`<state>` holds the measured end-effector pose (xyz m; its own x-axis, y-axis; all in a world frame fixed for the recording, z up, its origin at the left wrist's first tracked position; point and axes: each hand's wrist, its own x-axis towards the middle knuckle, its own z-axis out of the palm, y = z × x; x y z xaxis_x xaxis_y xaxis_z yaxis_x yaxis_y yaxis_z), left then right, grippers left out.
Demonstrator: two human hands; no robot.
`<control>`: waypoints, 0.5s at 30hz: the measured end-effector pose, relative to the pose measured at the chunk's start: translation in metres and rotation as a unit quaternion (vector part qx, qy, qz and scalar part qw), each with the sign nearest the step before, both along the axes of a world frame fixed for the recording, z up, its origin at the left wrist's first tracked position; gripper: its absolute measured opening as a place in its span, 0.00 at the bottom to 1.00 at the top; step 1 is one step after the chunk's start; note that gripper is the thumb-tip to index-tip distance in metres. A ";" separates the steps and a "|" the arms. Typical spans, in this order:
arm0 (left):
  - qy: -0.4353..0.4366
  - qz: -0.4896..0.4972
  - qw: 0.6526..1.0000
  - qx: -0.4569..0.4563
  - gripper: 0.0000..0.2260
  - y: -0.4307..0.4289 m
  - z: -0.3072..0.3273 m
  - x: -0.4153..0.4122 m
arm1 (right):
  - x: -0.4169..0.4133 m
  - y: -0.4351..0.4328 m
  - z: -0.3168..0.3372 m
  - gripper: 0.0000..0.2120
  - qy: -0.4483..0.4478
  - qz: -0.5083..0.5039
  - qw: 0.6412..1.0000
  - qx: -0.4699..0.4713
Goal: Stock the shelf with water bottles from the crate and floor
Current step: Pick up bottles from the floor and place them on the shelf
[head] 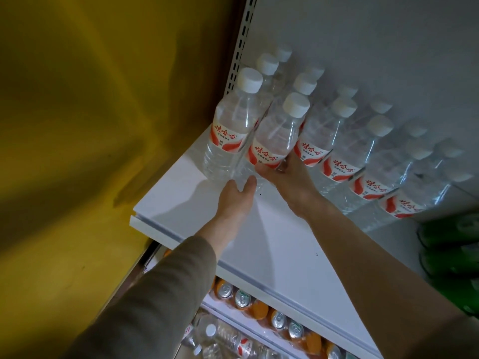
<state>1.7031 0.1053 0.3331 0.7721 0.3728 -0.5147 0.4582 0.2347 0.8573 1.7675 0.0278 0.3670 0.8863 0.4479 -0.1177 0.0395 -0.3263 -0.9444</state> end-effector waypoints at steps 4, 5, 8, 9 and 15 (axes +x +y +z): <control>0.003 -0.003 1.000 0.009 0.26 0.000 -0.004 0.000 | 0.000 0.002 0.000 0.19 0.008 -0.006 1.000 -0.010; 0.001 -0.005 1.000 0.009 0.26 0.000 -0.005 -0.001 | -0.001 0.003 -0.002 0.18 0.019 -0.014 1.000 -0.012; -0.012 -0.002 1.000 0.002 0.25 0.002 -0.004 -0.012 | -0.012 0.002 -0.004 0.16 0.053 -0.059 0.996 -0.035; -0.024 0.009 1.000 0.007 0.23 0.003 -0.004 -0.019 | -0.020 0.001 -0.004 0.16 0.052 -0.079 0.995 -0.040; -0.095 0.242 0.965 -0.023 0.08 0.005 -0.032 -0.104 | -0.120 -0.003 -0.021 0.13 0.056 -0.174 0.982 0.035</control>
